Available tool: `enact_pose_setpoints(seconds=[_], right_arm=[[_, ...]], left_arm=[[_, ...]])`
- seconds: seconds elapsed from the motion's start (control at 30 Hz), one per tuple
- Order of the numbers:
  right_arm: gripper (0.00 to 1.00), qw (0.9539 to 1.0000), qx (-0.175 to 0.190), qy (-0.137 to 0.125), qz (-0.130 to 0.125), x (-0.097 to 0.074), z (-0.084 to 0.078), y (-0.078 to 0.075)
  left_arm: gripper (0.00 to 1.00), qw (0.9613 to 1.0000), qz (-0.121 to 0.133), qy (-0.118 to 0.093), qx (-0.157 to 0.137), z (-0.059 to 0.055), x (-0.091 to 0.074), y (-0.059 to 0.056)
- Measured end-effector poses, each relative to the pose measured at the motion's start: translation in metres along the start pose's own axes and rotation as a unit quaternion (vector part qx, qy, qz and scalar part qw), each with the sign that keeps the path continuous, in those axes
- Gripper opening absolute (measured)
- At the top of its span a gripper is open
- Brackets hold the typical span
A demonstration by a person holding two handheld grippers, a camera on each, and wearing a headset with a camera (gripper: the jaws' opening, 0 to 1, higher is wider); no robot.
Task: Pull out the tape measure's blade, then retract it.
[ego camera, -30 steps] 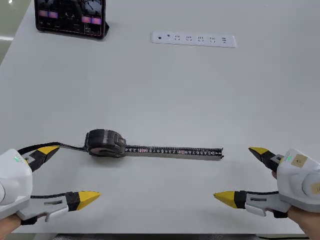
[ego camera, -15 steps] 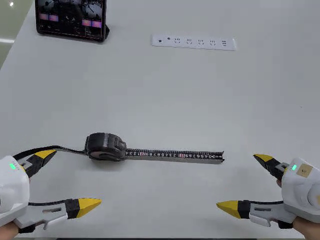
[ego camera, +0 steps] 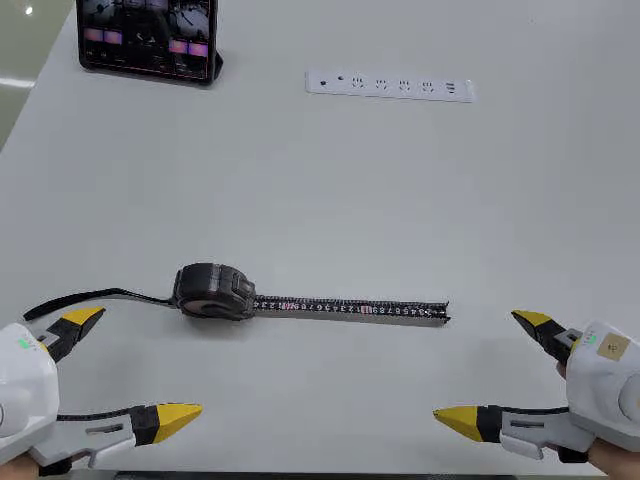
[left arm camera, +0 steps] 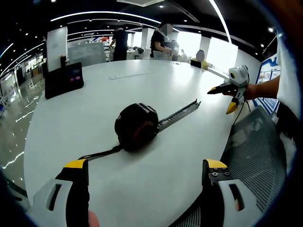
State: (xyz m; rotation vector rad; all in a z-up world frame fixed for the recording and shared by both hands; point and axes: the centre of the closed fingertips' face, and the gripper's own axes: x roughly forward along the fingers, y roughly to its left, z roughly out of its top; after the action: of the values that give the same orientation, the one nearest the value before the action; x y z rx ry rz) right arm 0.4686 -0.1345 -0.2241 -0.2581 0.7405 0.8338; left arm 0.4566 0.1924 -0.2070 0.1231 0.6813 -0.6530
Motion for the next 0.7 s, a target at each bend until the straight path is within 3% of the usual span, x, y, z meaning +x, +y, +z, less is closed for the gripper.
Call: enact_pose_setpoints(seconds=[0.23,0.7], right_arm=[[0.99,1.0000,-0.003,-0.001,0.001,0.0009,-0.0002,0.0015],[0.99,1.0000,-0.006,-0.006,0.002,0.0004,0.0015,0.0015]], left_arm=[[0.98,1.0000,0.004,0.003,-0.002,-0.0048,-0.0035,-0.0010],[0.98,1.0000,0.008,0.001,-0.005,-0.0041,-0.0047,-0.0008]])
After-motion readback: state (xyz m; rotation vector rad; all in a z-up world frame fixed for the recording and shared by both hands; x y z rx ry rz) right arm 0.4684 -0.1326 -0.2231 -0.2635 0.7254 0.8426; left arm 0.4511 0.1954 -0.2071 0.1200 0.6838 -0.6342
